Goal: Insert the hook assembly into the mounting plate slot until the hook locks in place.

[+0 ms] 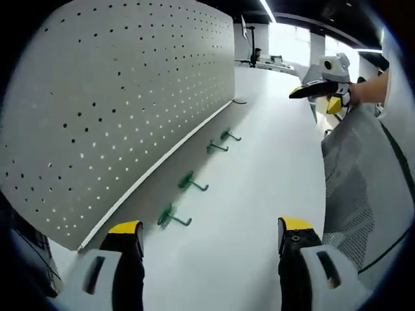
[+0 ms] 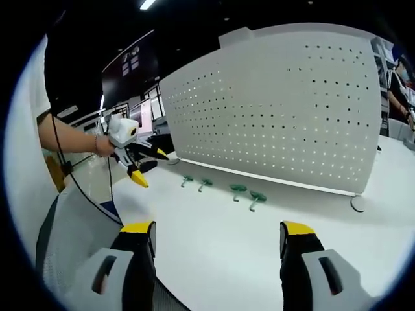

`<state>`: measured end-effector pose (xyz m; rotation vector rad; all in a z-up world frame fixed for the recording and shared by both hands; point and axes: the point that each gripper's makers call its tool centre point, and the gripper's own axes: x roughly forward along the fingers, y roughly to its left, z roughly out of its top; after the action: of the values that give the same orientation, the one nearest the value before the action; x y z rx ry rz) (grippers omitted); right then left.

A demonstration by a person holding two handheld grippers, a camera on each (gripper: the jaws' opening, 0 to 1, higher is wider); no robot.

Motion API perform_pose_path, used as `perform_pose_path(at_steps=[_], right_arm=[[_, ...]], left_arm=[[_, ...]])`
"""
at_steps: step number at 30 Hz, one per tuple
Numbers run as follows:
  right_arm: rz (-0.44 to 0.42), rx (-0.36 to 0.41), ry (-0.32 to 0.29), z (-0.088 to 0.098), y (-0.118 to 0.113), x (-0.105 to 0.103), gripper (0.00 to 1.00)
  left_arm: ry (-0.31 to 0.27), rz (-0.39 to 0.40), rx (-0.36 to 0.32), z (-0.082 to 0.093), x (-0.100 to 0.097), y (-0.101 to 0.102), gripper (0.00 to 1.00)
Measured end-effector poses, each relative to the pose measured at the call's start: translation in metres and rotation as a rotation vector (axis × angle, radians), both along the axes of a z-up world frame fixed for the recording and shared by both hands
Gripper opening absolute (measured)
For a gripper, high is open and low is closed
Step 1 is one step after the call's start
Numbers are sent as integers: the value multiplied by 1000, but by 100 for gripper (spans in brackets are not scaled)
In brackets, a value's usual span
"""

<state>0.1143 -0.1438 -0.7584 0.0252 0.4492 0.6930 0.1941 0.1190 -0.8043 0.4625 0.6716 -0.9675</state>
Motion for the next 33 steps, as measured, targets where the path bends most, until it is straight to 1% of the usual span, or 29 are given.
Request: perform_pose_path(at_steps=[3, 6, 10, 13, 15, 17, 25, 33], right_arm=[[2, -1, 2, 0, 1, 0, 76], [2, -2, 3, 0, 1, -1, 76], [2, -1, 6, -1, 1, -2, 76], [1, 0, 9, -2, 1, -3, 76], [1, 1, 11, -2, 1, -4, 76], [-1, 1, 12, -3, 1, -4, 76], [-6, 3, 22, -6, -1, -7, 76], [-10, 4, 29, -8, -2, -7, 76]], left_arm=[[9, -18, 17, -3, 3, 1, 88], [9, -48, 45, -7, 6, 1, 88], [11, -74, 64, -9, 10, 0, 88], [6, -128, 106, -14, 9, 1, 88], [10, -145, 112, -16, 9, 0, 89], [11, -164, 136, -19, 11, 1, 89], [26, -203, 164, -24, 20, 0, 89], [38, -261, 216, -33, 26, 1, 89]])
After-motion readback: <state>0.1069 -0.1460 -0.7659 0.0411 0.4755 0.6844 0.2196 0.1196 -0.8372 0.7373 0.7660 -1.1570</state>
